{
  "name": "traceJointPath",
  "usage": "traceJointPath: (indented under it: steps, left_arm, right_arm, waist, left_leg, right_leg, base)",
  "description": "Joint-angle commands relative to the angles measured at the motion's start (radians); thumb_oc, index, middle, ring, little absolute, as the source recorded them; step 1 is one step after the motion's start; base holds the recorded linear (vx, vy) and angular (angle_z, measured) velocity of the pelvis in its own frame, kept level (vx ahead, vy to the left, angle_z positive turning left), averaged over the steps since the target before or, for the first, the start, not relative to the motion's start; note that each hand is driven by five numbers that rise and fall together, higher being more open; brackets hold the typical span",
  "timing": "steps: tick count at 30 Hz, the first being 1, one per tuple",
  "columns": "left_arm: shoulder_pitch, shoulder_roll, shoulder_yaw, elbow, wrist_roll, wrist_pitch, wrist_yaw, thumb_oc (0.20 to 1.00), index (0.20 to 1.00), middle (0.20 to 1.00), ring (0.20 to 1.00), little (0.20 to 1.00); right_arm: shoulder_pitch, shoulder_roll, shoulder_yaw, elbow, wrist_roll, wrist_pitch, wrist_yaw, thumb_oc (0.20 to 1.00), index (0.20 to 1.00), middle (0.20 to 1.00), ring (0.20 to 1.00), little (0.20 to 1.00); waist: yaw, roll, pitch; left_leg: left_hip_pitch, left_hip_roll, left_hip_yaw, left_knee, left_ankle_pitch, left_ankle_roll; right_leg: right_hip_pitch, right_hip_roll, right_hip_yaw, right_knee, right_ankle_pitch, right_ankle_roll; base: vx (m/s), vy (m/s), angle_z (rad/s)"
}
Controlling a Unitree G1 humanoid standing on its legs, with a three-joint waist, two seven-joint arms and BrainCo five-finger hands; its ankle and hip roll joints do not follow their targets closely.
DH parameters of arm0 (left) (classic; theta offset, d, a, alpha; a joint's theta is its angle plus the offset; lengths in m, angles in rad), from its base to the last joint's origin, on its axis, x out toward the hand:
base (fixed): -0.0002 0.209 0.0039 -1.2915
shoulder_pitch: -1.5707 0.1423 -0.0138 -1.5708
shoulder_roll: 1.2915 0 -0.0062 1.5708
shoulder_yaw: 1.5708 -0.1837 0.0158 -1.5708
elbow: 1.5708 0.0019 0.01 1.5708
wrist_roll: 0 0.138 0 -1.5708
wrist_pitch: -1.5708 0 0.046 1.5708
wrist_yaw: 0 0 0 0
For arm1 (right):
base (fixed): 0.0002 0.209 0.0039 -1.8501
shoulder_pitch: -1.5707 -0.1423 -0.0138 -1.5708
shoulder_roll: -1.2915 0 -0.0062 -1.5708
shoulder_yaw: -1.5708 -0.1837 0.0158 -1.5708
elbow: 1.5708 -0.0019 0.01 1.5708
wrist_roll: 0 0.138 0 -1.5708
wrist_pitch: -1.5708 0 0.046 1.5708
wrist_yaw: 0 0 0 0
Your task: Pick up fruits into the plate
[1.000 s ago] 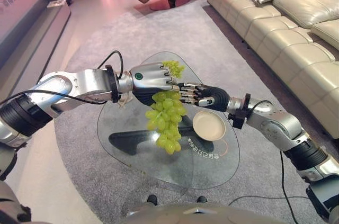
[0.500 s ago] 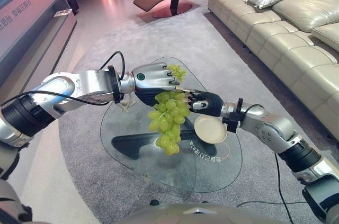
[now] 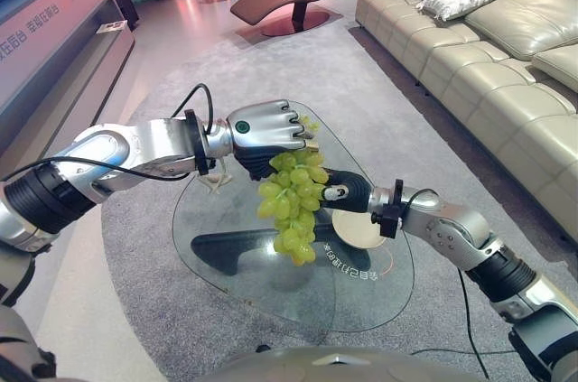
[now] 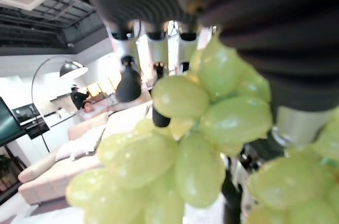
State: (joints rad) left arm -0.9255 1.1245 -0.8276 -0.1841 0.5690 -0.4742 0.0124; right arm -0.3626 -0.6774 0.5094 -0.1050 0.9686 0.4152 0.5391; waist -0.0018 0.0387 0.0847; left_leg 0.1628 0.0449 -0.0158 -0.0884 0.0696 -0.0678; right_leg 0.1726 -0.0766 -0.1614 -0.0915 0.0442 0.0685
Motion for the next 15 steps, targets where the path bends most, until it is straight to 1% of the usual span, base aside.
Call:
traceJointPath:
  steps: [1,5,7,15]
  left_arm:
    - [-0.125,0.016,0.094,0.050,-0.094,0.070,0.065,0.200,0.200,0.200,0.200,0.200]
    - [-0.122,0.012,0.105,0.053,-0.093,0.075,0.056,0.200,0.200,0.200,0.200,0.200]
    - [-0.128,0.014,0.104,0.058,-0.100,0.086,0.050,0.200,0.200,0.200,0.200,0.200]
    - [-0.119,0.018,0.108,0.108,-0.111,0.110,0.059,0.200,0.200,0.200,0.200,0.200]
  right_arm:
    - [0.002,0.034,0.012,-0.007,0.017,-0.027,0.058,1.000,1.000,1.000,1.000,1.000]
    - [0.001,0.043,0.023,-0.018,0.023,-0.028,0.070,1.000,1.000,1.000,1.000,1.000]
    - [-0.001,0.048,0.028,-0.029,0.027,-0.024,0.071,1.000,1.000,1.000,1.000,1.000]
    - [0.010,0.060,0.044,-0.052,0.033,-0.032,0.078,1.000,1.000,1.000,1.000,1.000]
  waist:
    - [0.013,-0.037,-0.021]
    - [0.014,-0.036,-0.017]
    - [0.013,-0.036,-0.016]
    - [0.010,-0.031,-0.011]
  left_leg:
    - [0.031,-0.089,0.051,0.017,-0.138,0.059]
    - [0.031,-0.089,0.050,0.017,-0.138,0.059]
    - [0.031,-0.090,0.050,0.016,-0.138,0.059]
    - [0.032,-0.088,0.053,0.016,-0.136,0.060]
  right_leg:
    - [0.006,-0.010,-0.006,0.028,-0.051,0.039]
    - [0.006,-0.009,-0.004,0.029,-0.052,0.038]
    - [0.006,-0.008,-0.001,0.027,-0.053,0.038]
    - [0.006,-0.007,0.006,0.025,-0.052,0.037]
  base:
    - [0.00,0.000,0.00]
    - [0.00,0.000,0.00]
    - [0.00,0.000,0.00]
    - [-0.01,0.000,-0.02]
